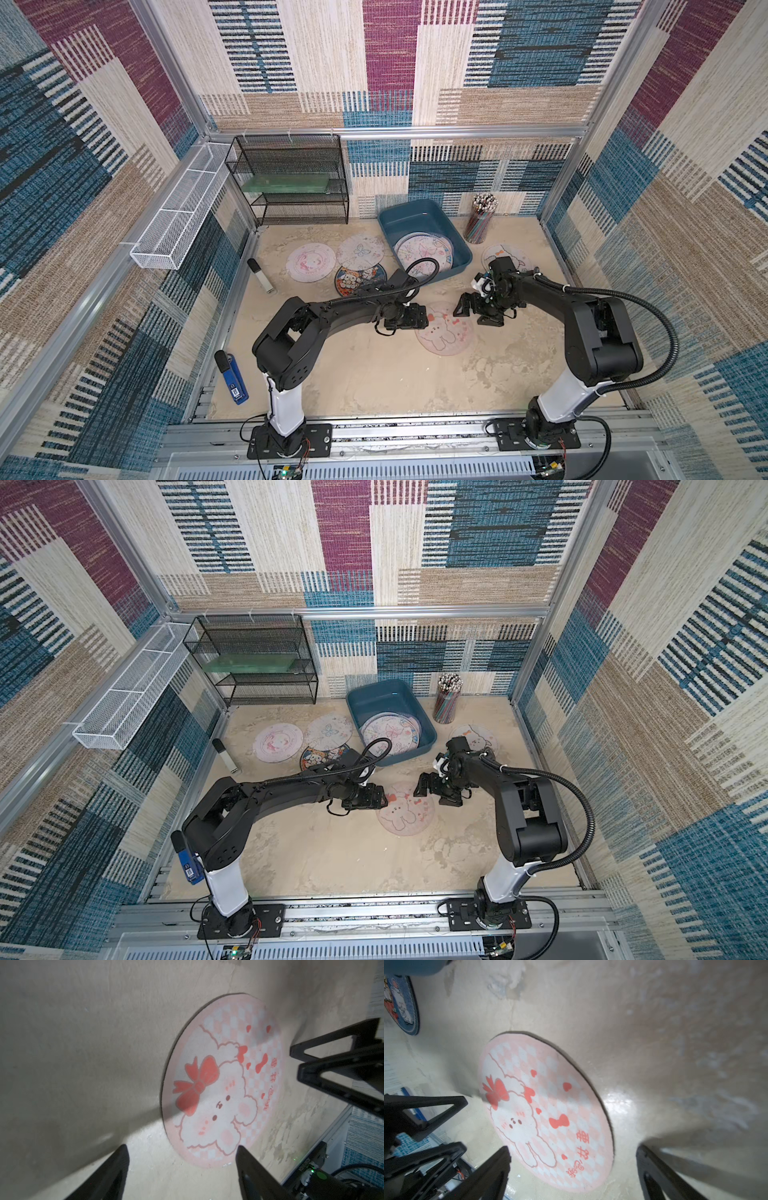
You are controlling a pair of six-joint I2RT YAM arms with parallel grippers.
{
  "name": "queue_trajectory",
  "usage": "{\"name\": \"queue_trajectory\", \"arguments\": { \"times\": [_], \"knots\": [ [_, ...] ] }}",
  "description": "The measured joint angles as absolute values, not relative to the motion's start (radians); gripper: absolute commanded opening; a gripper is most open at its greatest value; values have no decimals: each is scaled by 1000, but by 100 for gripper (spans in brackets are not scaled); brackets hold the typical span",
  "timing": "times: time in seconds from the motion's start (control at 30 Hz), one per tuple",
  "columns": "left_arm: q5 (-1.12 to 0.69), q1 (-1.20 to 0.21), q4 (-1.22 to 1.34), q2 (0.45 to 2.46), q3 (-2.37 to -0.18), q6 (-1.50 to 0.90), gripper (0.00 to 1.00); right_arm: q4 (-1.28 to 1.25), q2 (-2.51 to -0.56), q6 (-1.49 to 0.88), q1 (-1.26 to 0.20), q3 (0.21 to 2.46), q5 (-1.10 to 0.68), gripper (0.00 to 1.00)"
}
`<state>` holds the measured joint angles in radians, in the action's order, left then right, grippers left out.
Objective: Put the coasters into the storage box
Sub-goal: Move the coaster to the center of the board, then pick up the coaster from the center of the board.
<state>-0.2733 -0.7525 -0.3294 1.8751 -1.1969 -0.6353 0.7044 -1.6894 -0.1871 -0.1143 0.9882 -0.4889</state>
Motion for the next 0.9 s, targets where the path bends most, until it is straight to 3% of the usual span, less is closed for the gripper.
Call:
{"name": "queue_trajectory", "arguments": {
  "times": [0.43, 0.9],
  "knots": [
    [-268, -782, -278, 1943, -1231, -658, 49, 659, -1663, -147, -125, 895, -551, 80],
    [-257, -789, -282, 1939, -1225, -657, 47, 648, -1676, -172, -142, 892, -540, 68]
  ]
}}
